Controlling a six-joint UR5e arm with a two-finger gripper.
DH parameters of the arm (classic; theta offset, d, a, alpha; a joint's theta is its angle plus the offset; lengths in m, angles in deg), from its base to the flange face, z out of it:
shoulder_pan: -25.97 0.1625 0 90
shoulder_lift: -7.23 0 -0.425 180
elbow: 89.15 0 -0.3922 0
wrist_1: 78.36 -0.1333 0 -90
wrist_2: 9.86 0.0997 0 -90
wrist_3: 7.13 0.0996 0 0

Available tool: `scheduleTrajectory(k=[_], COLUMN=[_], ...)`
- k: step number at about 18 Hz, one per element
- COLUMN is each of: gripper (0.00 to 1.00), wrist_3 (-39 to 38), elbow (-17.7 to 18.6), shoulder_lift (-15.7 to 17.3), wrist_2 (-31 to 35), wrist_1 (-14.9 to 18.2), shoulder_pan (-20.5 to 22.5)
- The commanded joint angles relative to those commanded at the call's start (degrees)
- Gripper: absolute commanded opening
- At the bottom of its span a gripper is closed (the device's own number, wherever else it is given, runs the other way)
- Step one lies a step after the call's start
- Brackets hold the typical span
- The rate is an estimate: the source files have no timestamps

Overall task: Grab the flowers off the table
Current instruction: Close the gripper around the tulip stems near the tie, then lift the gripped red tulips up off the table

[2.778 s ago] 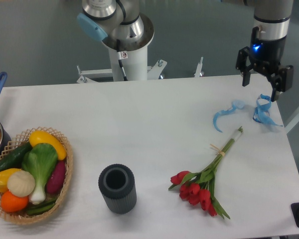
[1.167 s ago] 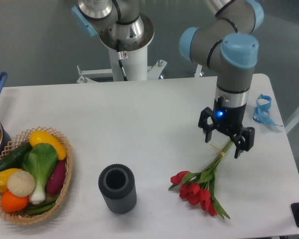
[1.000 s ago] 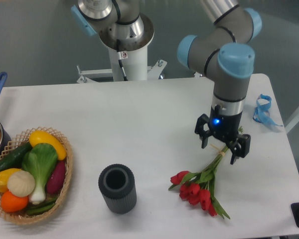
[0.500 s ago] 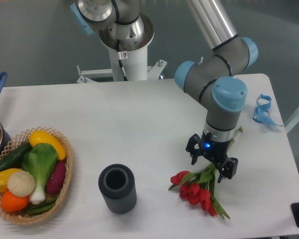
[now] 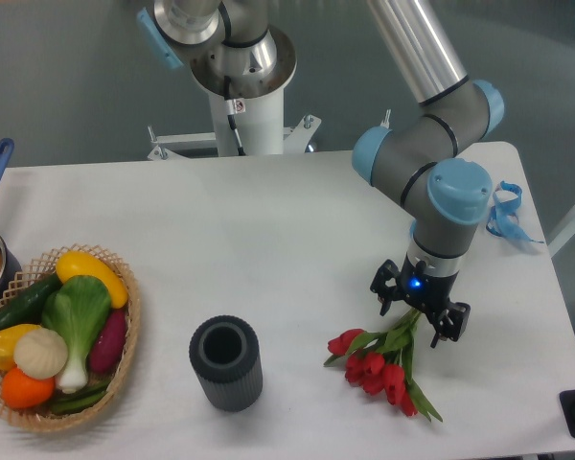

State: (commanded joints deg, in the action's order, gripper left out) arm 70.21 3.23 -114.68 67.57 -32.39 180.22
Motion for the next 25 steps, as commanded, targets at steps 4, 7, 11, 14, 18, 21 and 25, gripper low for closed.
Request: scheduleTrajectory(k=[4, 7, 11, 14, 18, 21, 25], gripper=[1.0, 1.0, 1.0, 0.99, 0.83, 0.65, 0.3], wrist_3=[0.09, 0.26, 0.09, -0.09, -0.26, -0.35, -0.53], elbow=[0.35, 0.53, 0.88, 0.88, 0.88, 0.79, 0.27], shoulder_lift=[-1.32, -1.67, -1.93, -2.28, -2.55, -2.46, -2.11], wrist_2=[4.47, 4.48, 4.57, 4.57, 4.66, 4.57, 4.57], wrist_1=[-0.35, -0.35, -0.53, -0.61, -0.7, -0.7, -0.61], shoulder_pan=[-0.44, -0.44, -0.61, -1.4, -1.67, -1.67, -1.58])
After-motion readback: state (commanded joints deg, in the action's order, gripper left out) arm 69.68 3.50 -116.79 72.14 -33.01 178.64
